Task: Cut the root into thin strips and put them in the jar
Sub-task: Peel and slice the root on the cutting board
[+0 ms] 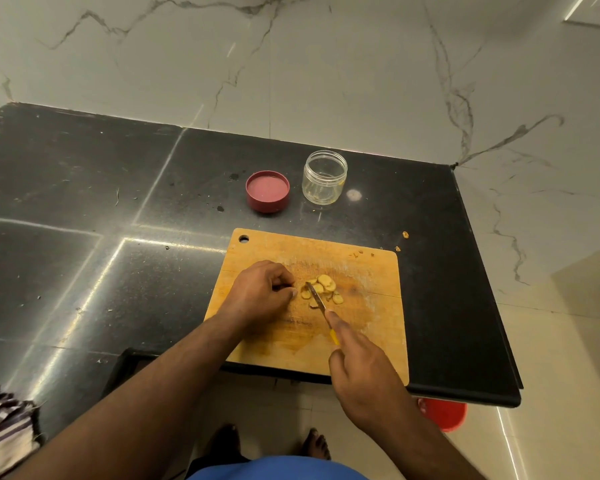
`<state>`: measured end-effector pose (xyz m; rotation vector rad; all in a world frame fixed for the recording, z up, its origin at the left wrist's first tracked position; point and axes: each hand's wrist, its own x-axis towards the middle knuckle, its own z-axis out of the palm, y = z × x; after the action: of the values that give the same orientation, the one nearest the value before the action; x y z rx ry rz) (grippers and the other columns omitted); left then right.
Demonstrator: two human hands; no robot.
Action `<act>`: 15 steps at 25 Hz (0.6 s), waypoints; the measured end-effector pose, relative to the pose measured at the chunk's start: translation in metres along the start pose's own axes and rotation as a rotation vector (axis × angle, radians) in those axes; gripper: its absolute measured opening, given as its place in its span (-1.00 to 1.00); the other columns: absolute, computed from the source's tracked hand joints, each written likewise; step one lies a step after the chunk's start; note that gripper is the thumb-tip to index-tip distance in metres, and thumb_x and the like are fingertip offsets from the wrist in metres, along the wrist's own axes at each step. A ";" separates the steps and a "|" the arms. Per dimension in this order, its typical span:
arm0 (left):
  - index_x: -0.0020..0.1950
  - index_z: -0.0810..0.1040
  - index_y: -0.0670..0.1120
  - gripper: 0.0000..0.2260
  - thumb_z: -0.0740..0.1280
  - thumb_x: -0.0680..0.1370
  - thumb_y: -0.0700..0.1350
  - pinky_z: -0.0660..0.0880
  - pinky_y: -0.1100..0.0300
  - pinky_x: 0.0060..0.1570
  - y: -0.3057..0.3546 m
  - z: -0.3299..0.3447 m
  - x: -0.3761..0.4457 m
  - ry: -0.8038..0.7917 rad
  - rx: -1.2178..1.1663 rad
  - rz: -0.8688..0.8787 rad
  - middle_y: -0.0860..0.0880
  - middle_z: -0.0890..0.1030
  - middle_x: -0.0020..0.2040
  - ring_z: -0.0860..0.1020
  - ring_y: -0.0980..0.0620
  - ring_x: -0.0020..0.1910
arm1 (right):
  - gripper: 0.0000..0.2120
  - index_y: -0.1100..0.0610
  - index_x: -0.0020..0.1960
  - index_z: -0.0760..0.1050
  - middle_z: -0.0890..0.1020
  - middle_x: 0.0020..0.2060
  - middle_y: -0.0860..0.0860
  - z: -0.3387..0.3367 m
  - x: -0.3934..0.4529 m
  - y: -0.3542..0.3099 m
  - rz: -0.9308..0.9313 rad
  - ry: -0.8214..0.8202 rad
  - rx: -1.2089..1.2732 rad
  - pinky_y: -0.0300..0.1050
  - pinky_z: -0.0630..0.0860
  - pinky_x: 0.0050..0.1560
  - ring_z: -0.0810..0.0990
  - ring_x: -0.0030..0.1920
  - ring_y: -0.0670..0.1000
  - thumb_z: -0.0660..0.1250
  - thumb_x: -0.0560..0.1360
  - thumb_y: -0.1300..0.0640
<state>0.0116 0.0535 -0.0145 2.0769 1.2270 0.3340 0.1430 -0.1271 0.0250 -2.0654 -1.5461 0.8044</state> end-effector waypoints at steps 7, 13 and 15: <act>0.21 0.66 -0.01 -0.79 0.37 0.59 -0.15 0.35 0.52 -0.13 0.003 0.002 0.001 0.020 -0.033 0.016 0.09 0.64 0.09 0.53 0.21 -0.01 | -0.49 -0.17 0.55 0.13 0.47 0.34 -0.12 -0.005 0.000 0.016 0.079 0.061 0.086 -0.24 0.45 -0.01 0.51 0.05 -0.12 0.11 0.64 0.08; 0.20 0.65 0.04 -0.80 0.39 0.59 -0.12 0.44 0.41 -0.13 0.004 -0.001 -0.001 -0.001 -0.151 -0.049 0.13 0.66 0.03 0.59 0.16 0.03 | -0.48 -0.14 0.56 0.13 0.48 0.32 -0.11 -0.010 0.003 0.028 0.125 0.106 0.093 -0.13 0.57 0.02 0.55 0.05 -0.11 0.13 0.64 0.10; 0.28 0.62 0.07 -0.74 0.36 0.61 -0.15 0.45 0.43 -0.11 0.003 -0.008 -0.003 0.001 -0.168 -0.060 0.12 0.65 0.08 0.58 0.18 0.06 | -0.48 -0.14 0.56 0.12 0.48 0.33 -0.09 -0.012 0.008 0.033 0.133 0.116 0.077 -0.21 0.52 -0.05 0.54 0.00 -0.11 0.13 0.64 0.10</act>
<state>0.0078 0.0539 -0.0065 1.8937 1.2167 0.3964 0.1760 -0.1290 0.0116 -2.1358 -1.3083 0.7640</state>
